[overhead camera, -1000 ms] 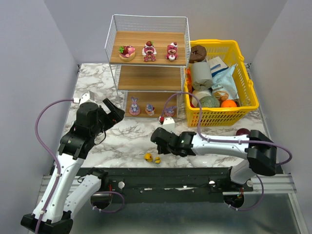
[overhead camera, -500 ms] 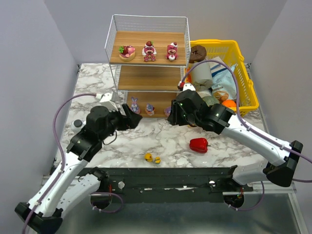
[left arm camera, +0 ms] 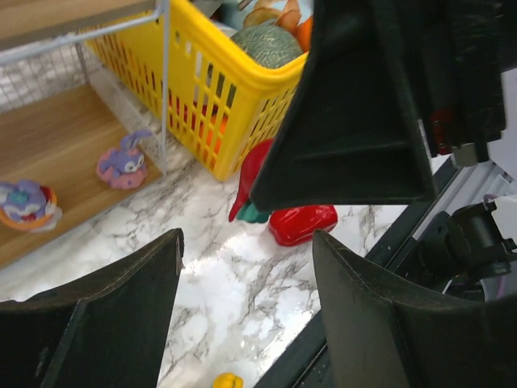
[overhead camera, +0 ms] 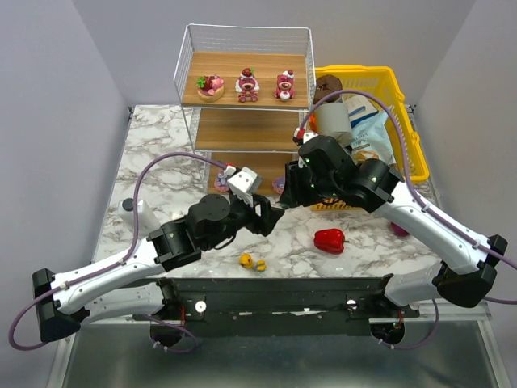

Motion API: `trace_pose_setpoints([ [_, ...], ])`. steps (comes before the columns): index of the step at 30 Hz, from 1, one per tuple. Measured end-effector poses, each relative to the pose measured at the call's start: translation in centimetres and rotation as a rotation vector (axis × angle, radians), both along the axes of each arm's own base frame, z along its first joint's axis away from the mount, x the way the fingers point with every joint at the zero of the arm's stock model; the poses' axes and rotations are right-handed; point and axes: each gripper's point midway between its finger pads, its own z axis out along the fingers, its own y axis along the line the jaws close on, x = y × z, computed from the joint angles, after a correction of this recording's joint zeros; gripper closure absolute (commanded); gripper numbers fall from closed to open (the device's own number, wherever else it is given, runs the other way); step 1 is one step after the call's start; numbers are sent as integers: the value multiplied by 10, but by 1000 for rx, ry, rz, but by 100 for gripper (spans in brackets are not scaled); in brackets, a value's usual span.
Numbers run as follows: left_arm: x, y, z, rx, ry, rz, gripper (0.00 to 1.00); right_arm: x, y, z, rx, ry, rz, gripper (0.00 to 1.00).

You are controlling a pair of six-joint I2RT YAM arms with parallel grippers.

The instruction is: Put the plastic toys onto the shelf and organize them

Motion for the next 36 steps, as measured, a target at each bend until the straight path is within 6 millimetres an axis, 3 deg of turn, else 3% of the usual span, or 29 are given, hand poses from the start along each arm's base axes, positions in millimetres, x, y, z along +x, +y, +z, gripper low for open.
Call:
trace_pose_setpoints([
  [5, -2, -11, 12, -8, -79, -41, 30, -7, -2, 4, 0, 24, 21, 71],
  [13, -10, -33, 11, -9, -106, -97, 32, -14, 0, 12, 21, 43, 47, 70],
  [19, -11, -40, 18, -33, -134, -107, 42, -18, 0, 13, 27, 58, 61, 69],
  [27, -10, -45, 12, -13, -140, -106, 45, -20, -4, 9, 12, 79, 58, 69],
  [36, -8, -52, -2, 30, -137, -95, 30, -28, -3, 10, 24, 105, 80, 69],
])
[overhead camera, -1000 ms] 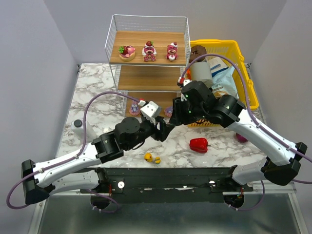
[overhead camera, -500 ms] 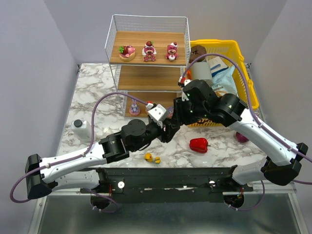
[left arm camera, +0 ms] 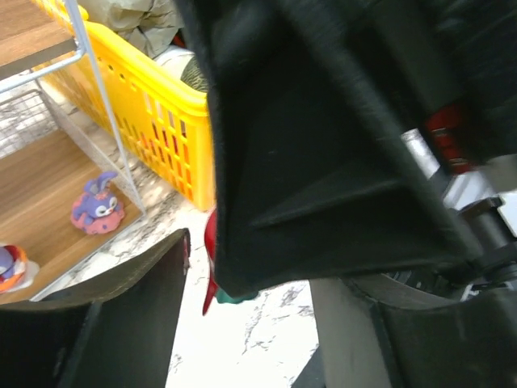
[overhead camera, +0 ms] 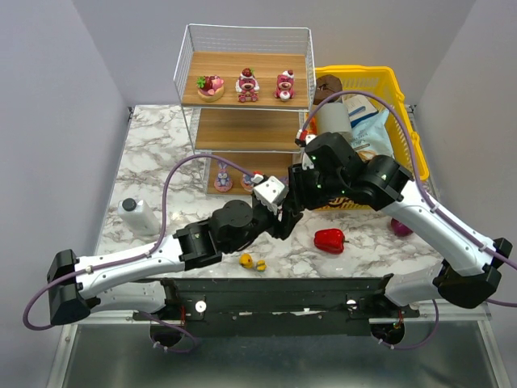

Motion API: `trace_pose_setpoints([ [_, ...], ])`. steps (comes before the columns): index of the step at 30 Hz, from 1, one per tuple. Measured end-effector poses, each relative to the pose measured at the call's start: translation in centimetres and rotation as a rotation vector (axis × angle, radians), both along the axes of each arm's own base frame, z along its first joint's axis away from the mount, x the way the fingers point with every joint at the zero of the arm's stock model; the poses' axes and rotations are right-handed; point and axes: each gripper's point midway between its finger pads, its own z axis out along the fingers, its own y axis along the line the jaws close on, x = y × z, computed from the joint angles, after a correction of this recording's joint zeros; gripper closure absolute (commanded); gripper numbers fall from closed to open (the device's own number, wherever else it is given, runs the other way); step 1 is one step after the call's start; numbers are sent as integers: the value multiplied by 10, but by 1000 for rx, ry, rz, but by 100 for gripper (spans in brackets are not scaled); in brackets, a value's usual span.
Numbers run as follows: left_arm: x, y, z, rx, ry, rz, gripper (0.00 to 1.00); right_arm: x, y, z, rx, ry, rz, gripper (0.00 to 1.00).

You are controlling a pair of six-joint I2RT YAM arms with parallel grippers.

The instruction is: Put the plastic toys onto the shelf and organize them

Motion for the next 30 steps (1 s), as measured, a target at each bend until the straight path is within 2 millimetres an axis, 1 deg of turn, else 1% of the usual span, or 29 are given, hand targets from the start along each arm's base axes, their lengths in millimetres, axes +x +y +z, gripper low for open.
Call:
trace_pose_setpoints([
  [1, 1, 0, -1, 4, 0, 7, 31, -1, 0, 2, 6, 1, 3, 69],
  [7, 3, 3, 1, 0, -8, 33, 49, -5, 0, 14, 44, -9, 11, 69],
  [8, 3, 5, 5, -10, -11, 34, 55, -5, 0, 16, 51, -12, 10, 69],
  [10, 0, 5, 9, -28, -14, 30, 63, -5, 1, 18, 59, -15, 12, 68],
  [11, -1, 5, 11, -32, -18, 27, 70, -5, 2, 19, 66, -17, 13, 68],
  [12, -2, 6, 11, -34, -18, 28, 73, -5, 2, 20, 69, -19, 15, 68],
  [14, -2, 7, 12, -41, -19, 30, 81, -5, 3, 22, 75, -22, 17, 65],
  [16, -2, 8, 13, -47, -19, 32, 84, -5, 3, 24, 79, -25, 17, 63],
  [17, -2, 8, 13, -47, -19, 33, 88, -5, 3, 24, 79, -25, 17, 61],
  [19, -2, 8, 13, -48, -19, 35, 92, -5, 4, 24, 80, -25, 17, 59],
  [20, -2, 8, 13, -48, -19, 36, 96, -5, 4, 24, 80, -25, 17, 58],
  [23, -1, 9, 14, -50, -20, 41, 100, -4, 4, 25, 84, -29, 17, 53],
  [26, 0, 11, 17, -59, -21, 50, 100, -3, 6, 28, 98, -34, 13, 48],
  [28, 0, 13, 20, -71, -22, 56, 100, -2, 7, 31, 115, -41, 7, 43],
  [30, 1, 16, 25, -89, -25, 70, 100, -2, 8, 37, 139, -55, 2, 41],
])
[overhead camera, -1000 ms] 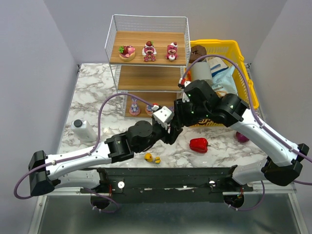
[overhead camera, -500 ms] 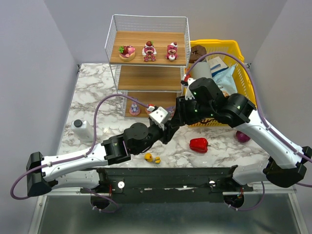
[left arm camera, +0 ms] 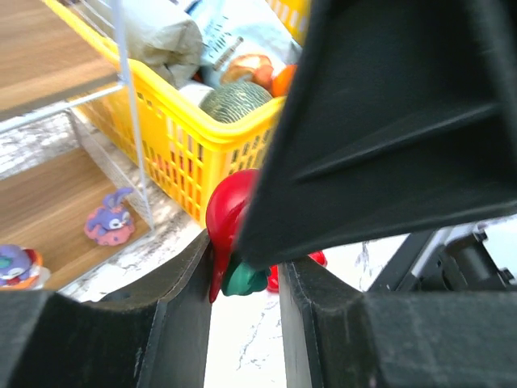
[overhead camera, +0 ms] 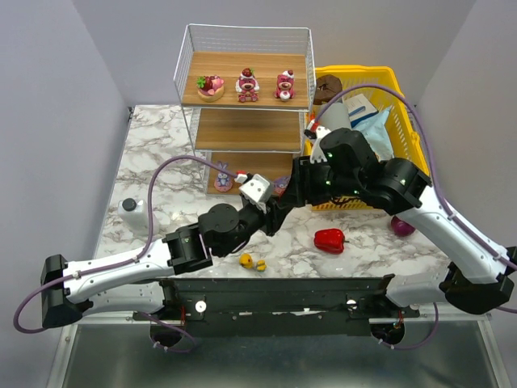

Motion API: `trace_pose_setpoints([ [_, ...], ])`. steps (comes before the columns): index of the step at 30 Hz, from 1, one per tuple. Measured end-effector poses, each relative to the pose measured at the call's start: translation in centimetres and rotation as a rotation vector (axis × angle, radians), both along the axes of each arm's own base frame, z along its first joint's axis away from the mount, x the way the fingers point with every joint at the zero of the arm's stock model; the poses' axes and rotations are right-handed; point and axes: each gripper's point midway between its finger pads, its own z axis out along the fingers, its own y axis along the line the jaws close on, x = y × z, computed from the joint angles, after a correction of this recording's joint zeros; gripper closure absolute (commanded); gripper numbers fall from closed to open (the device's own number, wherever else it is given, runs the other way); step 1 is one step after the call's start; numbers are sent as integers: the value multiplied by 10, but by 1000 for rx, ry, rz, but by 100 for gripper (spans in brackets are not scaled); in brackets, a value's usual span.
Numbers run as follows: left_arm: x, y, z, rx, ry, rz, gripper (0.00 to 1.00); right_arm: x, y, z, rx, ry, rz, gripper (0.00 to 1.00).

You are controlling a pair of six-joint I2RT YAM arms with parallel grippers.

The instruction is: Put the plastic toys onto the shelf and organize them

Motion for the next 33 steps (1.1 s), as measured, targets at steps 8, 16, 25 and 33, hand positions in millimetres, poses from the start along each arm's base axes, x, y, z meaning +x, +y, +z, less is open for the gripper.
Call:
trace_pose_setpoints([
  [8, 5, 19, 15, -72, 2, 74, 100, -3, -13, 23, 91, -84, -31, 34],
  [16, 8, 27, 33, -165, 6, 111, 100, 5, -10, 25, 180, -173, -47, 30],
  [25, 14, 31, 40, -213, 10, 159, 100, 17, -1, 76, 352, -323, -69, 27],
  [33, 22, 29, 37, -219, 11, 204, 100, 36, 24, 55, 295, -320, -61, 27],
])
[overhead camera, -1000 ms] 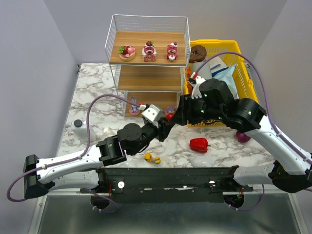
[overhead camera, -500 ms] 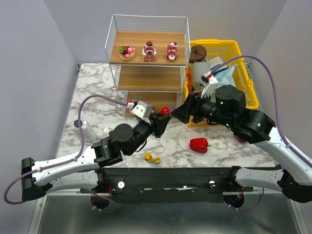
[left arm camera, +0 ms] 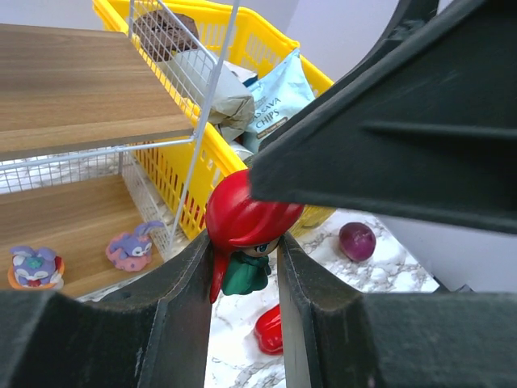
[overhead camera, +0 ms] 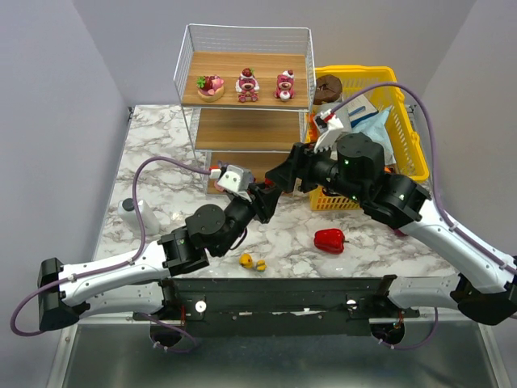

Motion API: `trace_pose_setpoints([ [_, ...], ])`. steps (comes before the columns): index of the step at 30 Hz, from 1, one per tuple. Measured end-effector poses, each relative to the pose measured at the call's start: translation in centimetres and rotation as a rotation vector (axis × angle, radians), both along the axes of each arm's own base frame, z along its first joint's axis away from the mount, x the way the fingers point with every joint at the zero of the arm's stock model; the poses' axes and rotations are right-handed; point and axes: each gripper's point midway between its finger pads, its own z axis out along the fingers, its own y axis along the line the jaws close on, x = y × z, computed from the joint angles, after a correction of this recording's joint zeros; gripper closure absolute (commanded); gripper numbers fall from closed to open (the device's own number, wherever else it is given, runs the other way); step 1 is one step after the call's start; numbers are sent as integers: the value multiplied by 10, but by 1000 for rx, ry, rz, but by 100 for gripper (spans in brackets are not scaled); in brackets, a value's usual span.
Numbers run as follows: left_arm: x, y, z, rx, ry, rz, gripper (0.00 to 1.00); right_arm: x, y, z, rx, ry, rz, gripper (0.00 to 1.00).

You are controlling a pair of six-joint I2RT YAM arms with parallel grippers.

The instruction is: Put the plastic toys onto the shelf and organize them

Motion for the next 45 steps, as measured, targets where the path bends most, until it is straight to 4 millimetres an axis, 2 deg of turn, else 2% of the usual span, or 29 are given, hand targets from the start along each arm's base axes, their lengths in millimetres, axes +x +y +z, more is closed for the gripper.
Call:
trace_pose_setpoints([
  [4, 2, 1, -1, 2, 2, 17, 100, 4, 7, -11, -29, 11, 2, 30],
  [12, 7, 7, 5, -17, -9, 55, 100, 2, 12, -10, -24, 8, 11, 40],
  [18, 8, 9, 3, -6, -11, 69, 100, 3, 20, -12, -17, 19, 20, 57],
  [22, 10, 11, 3, -4, -11, 84, 100, 3, 23, -12, -10, 31, 21, 73],
  [24, 11, 12, 3, -5, -11, 87, 97, 4, 24, -12, -7, 36, 20, 79],
  [25, 11, 12, 3, -4, -11, 89, 95, 4, 24, -12, -6, 39, 20, 85],
  [29, 12, 13, 3, -1, -12, 94, 78, 4, 25, -12, -2, 45, 18, 95],
  [31, 12, 13, 3, -1, -12, 95, 73, 4, 25, -12, -1, 47, 17, 99],
  [34, 12, 13, 2, 1, -12, 97, 65, 4, 25, -12, -1, 48, 15, 99],
  [36, 12, 13, 2, 3, -13, 100, 55, 5, 26, -12, -3, 49, 14, 99],
  [43, 13, 15, 4, 3, -18, 108, 38, 13, 25, -12, -27, 50, -24, 99],
  [45, 12, 18, 7, -6, -22, 109, 29, 16, 25, -14, -36, 49, -38, 99],
])
